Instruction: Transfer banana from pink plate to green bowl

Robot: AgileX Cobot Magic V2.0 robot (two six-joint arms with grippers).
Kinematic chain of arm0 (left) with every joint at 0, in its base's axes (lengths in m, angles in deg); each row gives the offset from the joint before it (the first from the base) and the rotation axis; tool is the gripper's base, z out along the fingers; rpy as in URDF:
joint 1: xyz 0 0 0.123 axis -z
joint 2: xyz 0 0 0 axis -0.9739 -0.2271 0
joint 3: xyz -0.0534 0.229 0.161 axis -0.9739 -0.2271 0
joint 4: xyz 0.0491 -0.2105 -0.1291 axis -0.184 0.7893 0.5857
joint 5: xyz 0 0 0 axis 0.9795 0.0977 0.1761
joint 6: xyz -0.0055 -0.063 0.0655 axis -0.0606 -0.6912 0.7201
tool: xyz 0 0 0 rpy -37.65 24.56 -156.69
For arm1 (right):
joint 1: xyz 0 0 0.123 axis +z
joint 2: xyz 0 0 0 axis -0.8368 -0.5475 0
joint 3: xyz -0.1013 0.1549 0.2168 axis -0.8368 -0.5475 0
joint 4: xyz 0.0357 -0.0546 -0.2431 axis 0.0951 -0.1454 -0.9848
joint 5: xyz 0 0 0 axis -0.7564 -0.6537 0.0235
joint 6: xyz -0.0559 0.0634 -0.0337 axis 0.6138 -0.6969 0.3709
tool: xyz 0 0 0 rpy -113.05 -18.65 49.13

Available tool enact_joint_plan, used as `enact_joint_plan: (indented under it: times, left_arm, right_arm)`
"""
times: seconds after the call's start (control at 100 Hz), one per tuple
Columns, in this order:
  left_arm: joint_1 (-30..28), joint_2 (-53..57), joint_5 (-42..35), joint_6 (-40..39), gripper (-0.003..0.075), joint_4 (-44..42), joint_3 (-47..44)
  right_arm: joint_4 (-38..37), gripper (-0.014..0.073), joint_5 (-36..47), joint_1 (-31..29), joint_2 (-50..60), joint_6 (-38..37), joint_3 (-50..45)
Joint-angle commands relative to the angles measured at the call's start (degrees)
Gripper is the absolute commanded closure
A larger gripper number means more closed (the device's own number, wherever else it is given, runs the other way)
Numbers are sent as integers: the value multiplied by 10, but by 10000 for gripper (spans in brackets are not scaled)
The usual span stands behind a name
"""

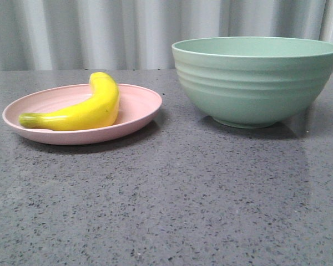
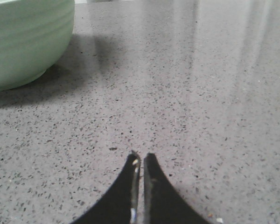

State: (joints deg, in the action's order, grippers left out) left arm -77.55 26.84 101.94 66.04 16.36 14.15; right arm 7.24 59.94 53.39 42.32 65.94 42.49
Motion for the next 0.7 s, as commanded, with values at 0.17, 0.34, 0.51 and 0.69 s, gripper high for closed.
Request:
enact_joint_plan:
  times: [0.17,0.34,0.51,0.69]
  left_arm:
    - [-2,19,-65,-4,739,-5,-14]
    - [-2,19,-97,-4,739,-5,-14]
    - [-2,19,-120,-4,739,4,-14]
    - [-2,19,-151,-4,739,10,-14]
  right_arm:
    - [-4,668,65,-4,11,5,-15]
    - [-4,668,151,-4,11,5,-15]
    - [-4,668,157,-4,11,5,-15]
    - [-4,668,169,-4,11,5,-15]
